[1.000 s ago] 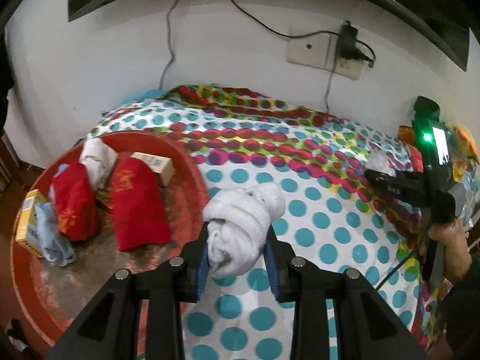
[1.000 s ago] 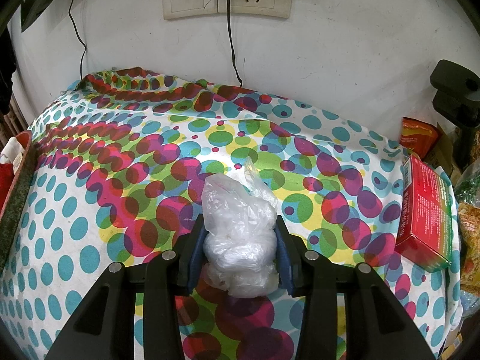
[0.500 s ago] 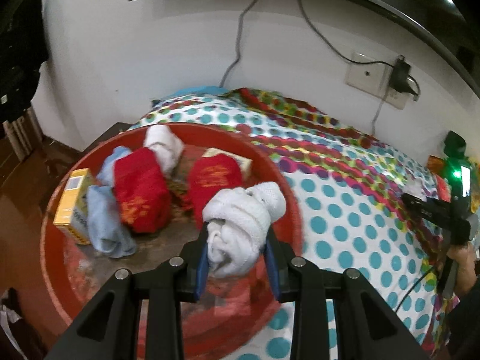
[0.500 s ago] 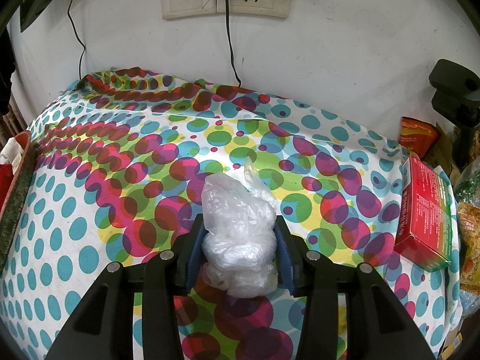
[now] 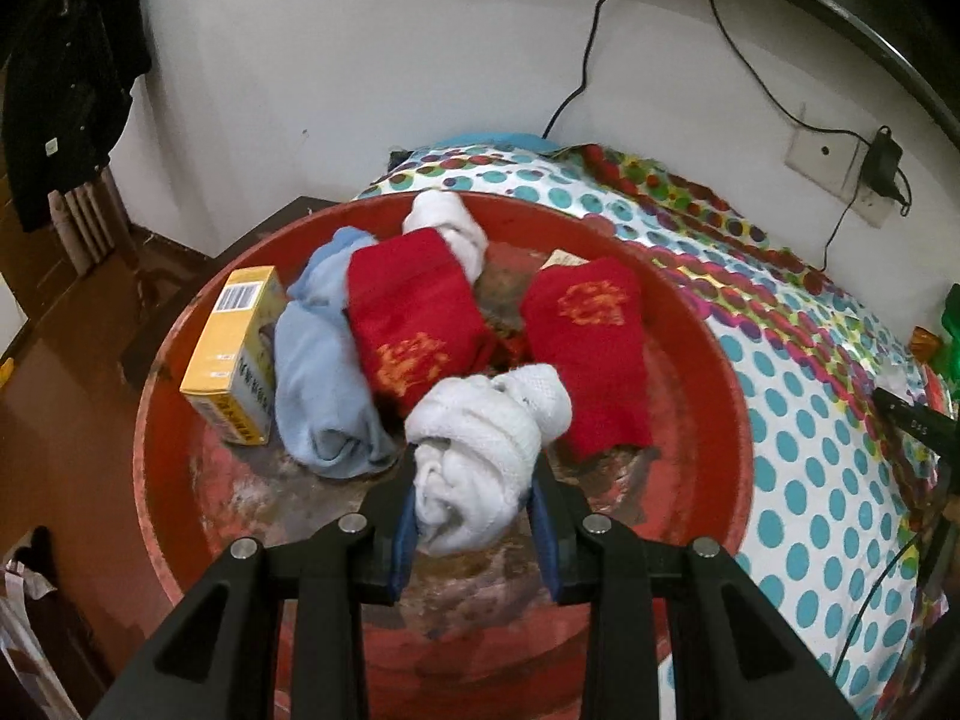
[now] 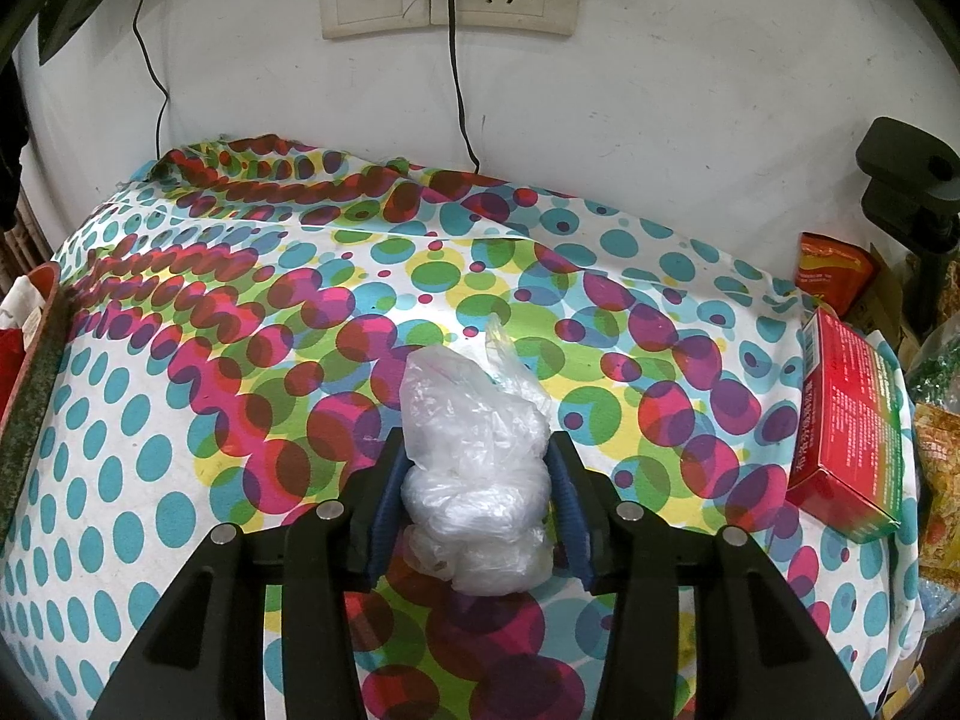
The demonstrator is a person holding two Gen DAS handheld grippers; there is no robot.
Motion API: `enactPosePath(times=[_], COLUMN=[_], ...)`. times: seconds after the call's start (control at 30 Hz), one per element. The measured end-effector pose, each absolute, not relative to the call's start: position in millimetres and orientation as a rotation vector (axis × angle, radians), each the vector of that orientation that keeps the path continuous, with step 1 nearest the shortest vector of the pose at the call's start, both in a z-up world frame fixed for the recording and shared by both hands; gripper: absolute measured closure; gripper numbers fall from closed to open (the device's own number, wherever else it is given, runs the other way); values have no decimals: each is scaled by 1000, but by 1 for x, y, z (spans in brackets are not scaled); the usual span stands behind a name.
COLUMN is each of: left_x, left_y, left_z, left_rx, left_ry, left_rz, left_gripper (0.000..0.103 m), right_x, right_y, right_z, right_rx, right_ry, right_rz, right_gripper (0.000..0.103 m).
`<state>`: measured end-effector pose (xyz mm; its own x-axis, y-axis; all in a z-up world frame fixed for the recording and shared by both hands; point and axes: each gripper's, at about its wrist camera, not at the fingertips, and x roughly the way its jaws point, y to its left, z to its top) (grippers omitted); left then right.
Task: Organize objects
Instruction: 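Carry the white rolled sock over the red tray with the left tool, then lower the white rolled sock onto the tray and open the left tool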
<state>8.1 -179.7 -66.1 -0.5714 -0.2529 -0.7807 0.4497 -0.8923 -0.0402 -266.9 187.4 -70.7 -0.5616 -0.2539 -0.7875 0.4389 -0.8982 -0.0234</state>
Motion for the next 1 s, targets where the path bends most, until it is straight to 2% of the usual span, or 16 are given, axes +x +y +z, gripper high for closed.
enactPosePath(times=[0.6,0.87,1.0], left_x=[11,10,9], left_y=[-209,-207,-205], left_z=[-84,-82,-79], left_rx=[1200,1201,1206], left_ry=[355,366,354], left_rz=[-2389,-2389,-2392], left_gripper=[70,64,57], right_x=[-269,-270,-270], right_y=[188,189,189], right_z=[-71,-71,-70], right_rx=[1190,1191,1191], right_ry=[307,308,308], right_rz=[-2458,-2458,-2458], right_gripper=[58,57,57])
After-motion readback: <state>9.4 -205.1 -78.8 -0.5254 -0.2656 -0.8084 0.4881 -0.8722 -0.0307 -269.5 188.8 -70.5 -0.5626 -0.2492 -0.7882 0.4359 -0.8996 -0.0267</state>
